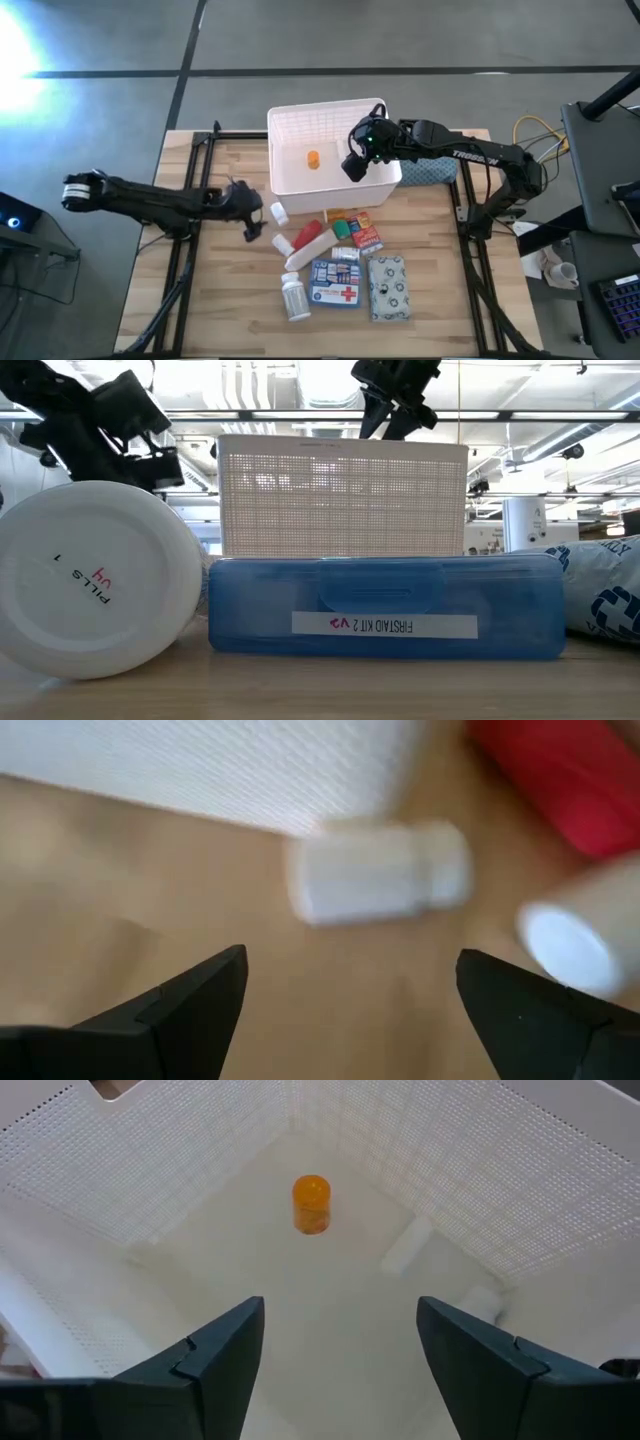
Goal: Pick & place medical supplies in basket/bin
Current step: Put the white pill bottle into the white container
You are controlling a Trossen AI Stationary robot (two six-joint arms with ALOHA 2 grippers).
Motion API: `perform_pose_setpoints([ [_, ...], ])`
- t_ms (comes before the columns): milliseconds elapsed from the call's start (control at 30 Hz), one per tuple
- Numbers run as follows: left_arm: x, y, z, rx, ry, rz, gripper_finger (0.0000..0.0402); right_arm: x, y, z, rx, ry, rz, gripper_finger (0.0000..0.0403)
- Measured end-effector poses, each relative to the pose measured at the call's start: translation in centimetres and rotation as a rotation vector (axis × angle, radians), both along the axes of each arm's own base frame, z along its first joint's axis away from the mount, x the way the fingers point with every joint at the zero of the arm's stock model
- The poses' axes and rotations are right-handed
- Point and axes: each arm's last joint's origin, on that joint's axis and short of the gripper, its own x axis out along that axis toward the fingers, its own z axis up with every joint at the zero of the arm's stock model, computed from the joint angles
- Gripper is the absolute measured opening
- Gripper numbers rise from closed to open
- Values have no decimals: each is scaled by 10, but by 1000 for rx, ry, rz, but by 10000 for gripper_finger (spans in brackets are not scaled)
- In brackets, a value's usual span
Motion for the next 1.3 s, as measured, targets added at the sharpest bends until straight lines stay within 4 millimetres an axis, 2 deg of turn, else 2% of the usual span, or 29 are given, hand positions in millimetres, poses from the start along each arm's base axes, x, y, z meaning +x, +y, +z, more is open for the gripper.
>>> perform_pose_setpoints([
  [100, 2, 3, 6, 82, -54, 18, 336, 0, 0, 0, 0, 0, 0, 250],
  [200, 5, 4, 4, 92, -63, 13, 336, 0, 0, 0, -5, -1, -4, 249],
  [467, 26, 5, 0, -40, -81, 133, 336, 0, -1, 0, -20, 3, -18, 253],
  [733, 47, -5, 1, -54, -45, 86, 336, 0, -1, 0, -16, 10, -19, 247],
  [967, 47, -11, -13, -59, 26, 60, 336, -1, 0, -1, -15, 22, -17, 246],
  [1133, 46, -18, -14, -227, 37, -2, 336, -1, 0, -3, -12, 31, -16, 246],
  [1300, 31, -27, -22, -320, 208, 25, 336, -2, 0, -8, -5, 53, -18, 246],
])
